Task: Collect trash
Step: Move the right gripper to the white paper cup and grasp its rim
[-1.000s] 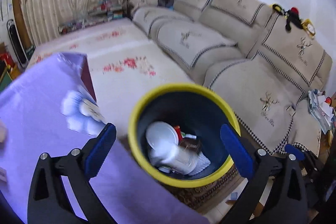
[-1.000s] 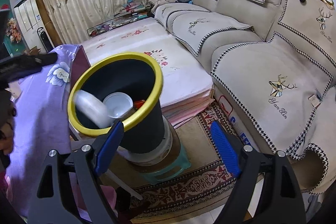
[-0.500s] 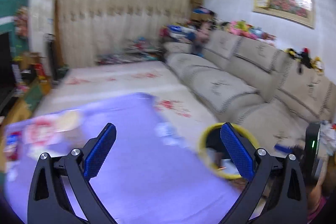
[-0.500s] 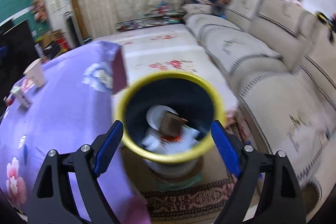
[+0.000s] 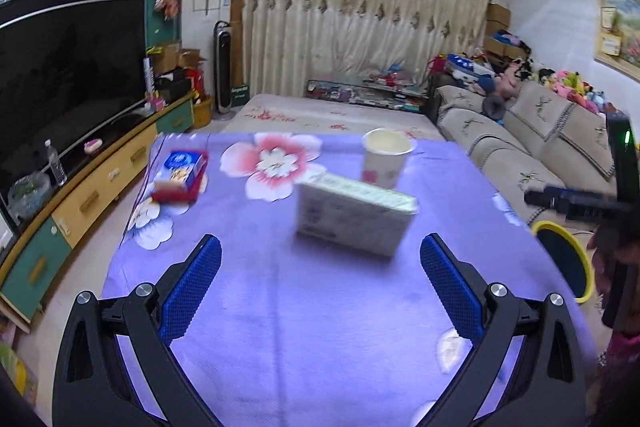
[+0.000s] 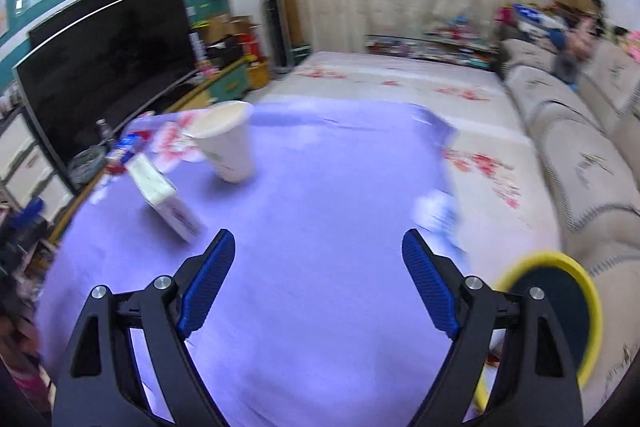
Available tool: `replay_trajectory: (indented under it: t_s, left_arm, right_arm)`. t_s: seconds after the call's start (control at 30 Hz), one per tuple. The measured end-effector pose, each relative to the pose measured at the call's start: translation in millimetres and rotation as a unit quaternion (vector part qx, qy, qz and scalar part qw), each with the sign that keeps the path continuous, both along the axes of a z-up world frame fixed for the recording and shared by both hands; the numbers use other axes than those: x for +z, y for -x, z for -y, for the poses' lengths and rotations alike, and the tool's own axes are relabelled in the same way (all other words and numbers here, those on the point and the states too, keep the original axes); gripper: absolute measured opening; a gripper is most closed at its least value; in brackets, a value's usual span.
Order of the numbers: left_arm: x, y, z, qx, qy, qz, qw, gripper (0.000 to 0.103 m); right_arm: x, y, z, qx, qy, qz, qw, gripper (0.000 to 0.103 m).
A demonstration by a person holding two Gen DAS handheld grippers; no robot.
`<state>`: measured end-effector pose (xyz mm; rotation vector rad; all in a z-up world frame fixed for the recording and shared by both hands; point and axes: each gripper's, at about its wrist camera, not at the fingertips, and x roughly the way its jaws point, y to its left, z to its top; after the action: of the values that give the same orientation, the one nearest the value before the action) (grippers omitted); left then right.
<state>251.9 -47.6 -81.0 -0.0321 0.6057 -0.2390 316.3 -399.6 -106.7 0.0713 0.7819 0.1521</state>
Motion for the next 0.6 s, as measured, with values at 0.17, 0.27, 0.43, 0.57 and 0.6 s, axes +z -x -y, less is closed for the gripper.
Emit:
replay_trajectory:
  t_s: [0.17,0.27,0.43,0.57,0.6]
  left_arm:
    - [-34,-31,2,0.003,-0.003,-0.005,1.0,0.098]
    - [-46,-42,-2,-0.003,0.015,-0.022,0.9996,0.098]
    - [-50,-43,-5,-0.006,0.037,-0.025,0.999,0.098]
    - [-51,-41,1,-0.012,0.031,-0.025,0.9992,0.098]
    - [-51,-41,3,-0.013,0.029,-0.025,0.9992,0.098]
  right_arm:
    - [5,-51,-58,0.054,0.006,0.015,0.998,0.085]
    - [1,-79,-88,0.084,0.031,0.028,0.996,0.088]
    - [-15,-119,-108,0.108,0.051,0.017,0.993,0.089]
    - [-28,-135,-117,0.129,0.07,0.017,0.989,0.09]
    - [-30,-136,-117,0.131,0.074,0.018,0.988,0.091]
